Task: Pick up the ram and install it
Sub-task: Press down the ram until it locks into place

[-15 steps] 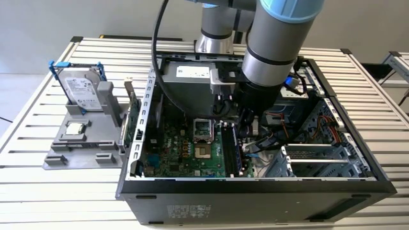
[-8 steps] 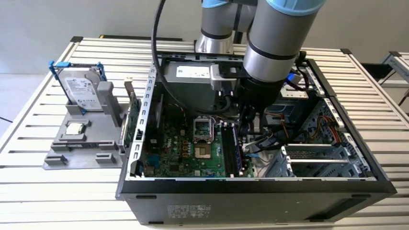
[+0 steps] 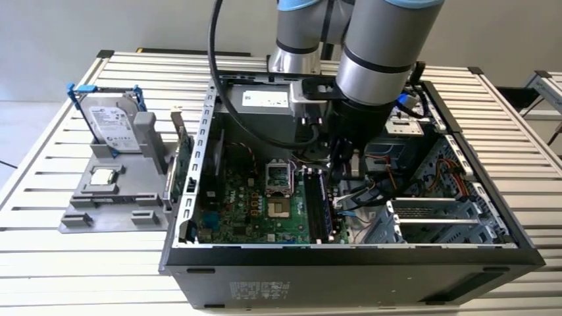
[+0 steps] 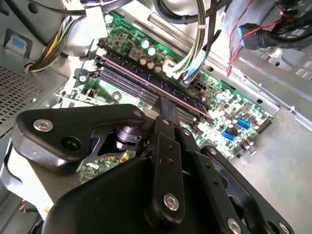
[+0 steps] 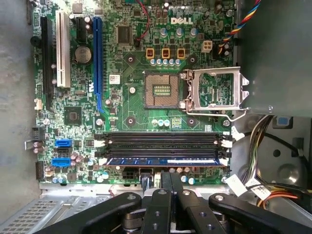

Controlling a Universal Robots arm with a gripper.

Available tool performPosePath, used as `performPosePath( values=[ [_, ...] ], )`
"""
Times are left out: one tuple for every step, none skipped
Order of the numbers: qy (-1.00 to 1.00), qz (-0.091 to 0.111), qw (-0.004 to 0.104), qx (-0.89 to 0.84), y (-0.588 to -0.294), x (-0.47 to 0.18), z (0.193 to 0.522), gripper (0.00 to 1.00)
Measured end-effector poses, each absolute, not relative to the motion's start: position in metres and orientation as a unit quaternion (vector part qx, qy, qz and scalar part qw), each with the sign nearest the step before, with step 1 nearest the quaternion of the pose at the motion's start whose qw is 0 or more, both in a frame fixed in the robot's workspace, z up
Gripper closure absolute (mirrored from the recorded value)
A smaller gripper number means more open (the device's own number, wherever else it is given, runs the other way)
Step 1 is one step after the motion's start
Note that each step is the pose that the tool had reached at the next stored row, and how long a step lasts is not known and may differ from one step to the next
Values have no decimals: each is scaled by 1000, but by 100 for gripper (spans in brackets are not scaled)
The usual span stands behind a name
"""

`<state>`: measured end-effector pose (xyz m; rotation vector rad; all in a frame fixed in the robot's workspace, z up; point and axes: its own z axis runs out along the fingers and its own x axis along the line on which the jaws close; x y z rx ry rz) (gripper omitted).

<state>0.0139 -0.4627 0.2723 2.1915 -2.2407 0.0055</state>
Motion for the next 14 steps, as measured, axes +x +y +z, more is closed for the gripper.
performPosePath(
  values=[
    [-715, 2, 4, 699, -463, 14, 274, 100],
    [-715, 2, 4, 699, -463, 14, 276, 100],
    [-715, 2, 4, 699, -463, 14, 278, 100],
    [-715, 2, 4, 699, -463, 14, 280, 100],
    [-715, 2, 4, 699, -463, 14, 281, 100],
    [-715, 2, 4, 699, -463, 14, 282, 100],
    [-715, 2, 4, 699, -463, 14, 283, 100],
    [-715, 2, 4, 699, -463, 14, 284, 100],
    [-715, 2, 4, 699, -463, 14, 284, 100],
    [-715, 2, 4, 699, -463, 14, 285, 100],
    [-715, 2, 4, 699, -463, 14, 285, 100],
    [-715, 2, 4, 699, -463, 14, 287, 100],
    [-715, 2, 4, 699, -463, 14, 289, 100],
    [-715, 2, 4, 699, -463, 14, 291, 100]
  ],
)
